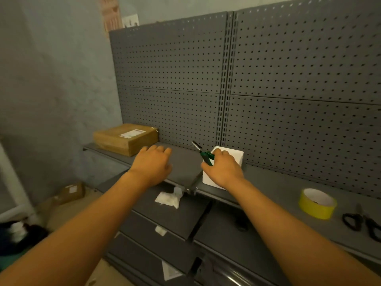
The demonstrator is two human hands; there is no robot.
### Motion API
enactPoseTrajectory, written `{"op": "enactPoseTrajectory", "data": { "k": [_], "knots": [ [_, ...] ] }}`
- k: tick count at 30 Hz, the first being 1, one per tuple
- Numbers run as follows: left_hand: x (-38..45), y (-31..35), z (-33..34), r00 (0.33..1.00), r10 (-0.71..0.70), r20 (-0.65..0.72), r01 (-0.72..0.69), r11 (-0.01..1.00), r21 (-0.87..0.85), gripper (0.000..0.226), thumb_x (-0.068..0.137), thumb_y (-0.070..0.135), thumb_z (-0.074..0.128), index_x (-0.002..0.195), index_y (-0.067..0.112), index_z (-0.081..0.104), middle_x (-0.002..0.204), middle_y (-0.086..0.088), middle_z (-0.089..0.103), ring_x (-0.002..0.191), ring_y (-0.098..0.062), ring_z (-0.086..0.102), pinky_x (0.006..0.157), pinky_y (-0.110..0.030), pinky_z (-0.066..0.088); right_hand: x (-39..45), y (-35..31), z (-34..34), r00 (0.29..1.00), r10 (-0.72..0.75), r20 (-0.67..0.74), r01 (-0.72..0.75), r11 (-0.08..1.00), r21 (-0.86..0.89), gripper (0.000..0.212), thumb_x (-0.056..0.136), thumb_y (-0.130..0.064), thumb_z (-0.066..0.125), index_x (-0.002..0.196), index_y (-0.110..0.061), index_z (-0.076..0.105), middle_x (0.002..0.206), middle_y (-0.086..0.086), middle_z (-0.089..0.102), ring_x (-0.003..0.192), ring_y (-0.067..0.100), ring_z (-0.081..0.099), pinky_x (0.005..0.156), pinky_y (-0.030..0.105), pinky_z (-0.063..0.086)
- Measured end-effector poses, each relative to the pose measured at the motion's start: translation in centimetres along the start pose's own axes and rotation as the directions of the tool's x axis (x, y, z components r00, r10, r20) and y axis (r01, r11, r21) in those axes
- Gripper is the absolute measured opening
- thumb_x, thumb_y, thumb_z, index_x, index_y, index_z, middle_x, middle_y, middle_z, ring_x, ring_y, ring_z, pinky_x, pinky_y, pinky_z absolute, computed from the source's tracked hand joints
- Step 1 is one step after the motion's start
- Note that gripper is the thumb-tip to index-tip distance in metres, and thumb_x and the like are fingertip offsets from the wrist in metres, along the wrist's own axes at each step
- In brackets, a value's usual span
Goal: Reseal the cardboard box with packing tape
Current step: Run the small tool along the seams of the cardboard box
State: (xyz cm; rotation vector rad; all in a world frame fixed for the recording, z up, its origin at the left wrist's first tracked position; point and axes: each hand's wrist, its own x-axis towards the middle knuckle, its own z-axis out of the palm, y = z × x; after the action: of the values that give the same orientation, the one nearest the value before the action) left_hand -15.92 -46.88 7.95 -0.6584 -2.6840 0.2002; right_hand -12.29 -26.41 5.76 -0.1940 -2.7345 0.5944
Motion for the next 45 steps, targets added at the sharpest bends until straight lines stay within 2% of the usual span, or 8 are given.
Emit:
{"op": "enactPoseTrajectory", "data": {
  "k": [4,8,13,16,28,32,36,45],
  "knots": [
    [-0.7,-5.7,0.5,0.999,-0.047,0.027,0.047,0.999,0.013,0.046,0.095,0.039,0.044,0.134,0.016,0.040,0.127,-0.009,0.052,0.118,-0.029,0.047,0.096,-0.039,0.037,2.6,-5.2,3.1,0.998,-0.041,0.036,0.041,0.999,0.003,0.059,0.091,-0.049,0.048,0.134,-0.010,0.041,0.133,0.013,0.046,0.120,0.030,0.045,0.089,0.037,0.044],
    [-0.2,-10.8,1.6,0.993,-0.111,0.042,0.111,0.994,0.009,0.037,0.094,0.038,0.045,0.122,0.014,0.046,0.124,-0.010,0.053,0.115,-0.030,0.048,0.093,-0.039,0.037,5.9,-9.3,6.0,0.994,-0.085,0.072,0.084,0.996,0.009,0.060,0.091,-0.050,0.048,0.136,-0.011,0.039,0.133,0.013,0.046,0.119,0.029,0.046,0.089,0.037,0.044],
    [2.8,-15.9,4.4,0.988,-0.152,0.026,0.151,0.988,0.023,0.044,0.093,0.038,0.044,0.131,0.015,0.043,0.129,-0.010,0.053,0.117,-0.029,0.048,0.095,-0.039,0.037,11.0,-13.0,10.0,0.988,-0.109,0.111,0.105,0.993,0.045,0.062,0.091,-0.049,0.051,0.137,-0.009,0.038,0.133,0.014,0.046,0.118,0.030,0.048,0.091,0.040,0.048],
    [5.5,-18.6,6.0,0.983,-0.181,0.006,0.181,0.983,0.016,0.046,0.095,0.039,0.042,0.135,0.017,0.042,0.131,-0.009,0.053,0.120,-0.029,0.048,0.098,-0.039,0.037,14.6,-14.6,12.4,0.984,-0.126,0.122,0.118,0.991,0.068,0.060,0.090,-0.049,0.051,0.133,-0.009,0.041,0.129,0.013,0.049,0.115,0.029,0.050,0.087,0.041,0.049],
    [15.1,-28.0,10.6,0.983,-0.184,-0.015,0.185,0.982,0.049,0.044,0.095,0.041,0.044,0.132,0.017,0.044,0.132,-0.008,0.053,0.120,-0.027,0.049,0.100,-0.041,0.038,26.6,-19.8,18.1,0.981,-0.154,0.116,0.143,0.985,0.096,0.059,0.087,-0.051,0.051,0.129,-0.010,0.045,0.125,0.014,0.051,0.111,0.031,0.052,0.082,0.039,0.049],
    [17.7,-30.8,12.6,0.988,-0.155,-0.013,0.155,0.988,0.019,0.046,0.095,0.042,0.043,0.134,0.017,0.043,0.131,-0.008,0.054,0.119,-0.027,0.049,0.099,-0.041,0.038,29.1,-20.4,19.5,0.988,-0.115,0.106,0.106,0.991,0.086,0.057,0.087,-0.050,0.052,0.127,-0.009,0.047,0.126,0.013,0.052,0.111,0.029,0.051,0.082,0.038,0.049],
    [20.6,-33.2,14.9,0.995,-0.099,-0.007,0.099,0.995,-0.026,0.045,0.096,0.042,0.043,0.133,0.017,0.044,0.132,-0.007,0.053,0.120,-0.027,0.049,0.099,-0.040,0.037,31.3,-20.8,21.3,0.997,-0.034,0.069,0.031,0.999,0.043,0.055,0.088,-0.051,0.052,0.125,-0.011,0.047,0.122,0.011,0.054,0.106,0.026,0.053,0.071,0.032,0.042],
    [25.2,-39.3,18.7,0.997,0.070,0.015,-0.068,0.989,-0.131,0.046,0.096,0.041,0.042,0.135,0.016,0.044,0.135,-0.008,0.051,0.125,-0.027,0.045,0.102,-0.040,0.035,34.0,-23.1,24.8,0.976,0.219,0.004,-0.219,0.976,0.001,0.060,0.088,-0.051,0.052,0.129,-0.008,0.044,0.124,0.014,0.053,0.109,0.029,0.054,0.081,0.038,0.049]
  ]
}}
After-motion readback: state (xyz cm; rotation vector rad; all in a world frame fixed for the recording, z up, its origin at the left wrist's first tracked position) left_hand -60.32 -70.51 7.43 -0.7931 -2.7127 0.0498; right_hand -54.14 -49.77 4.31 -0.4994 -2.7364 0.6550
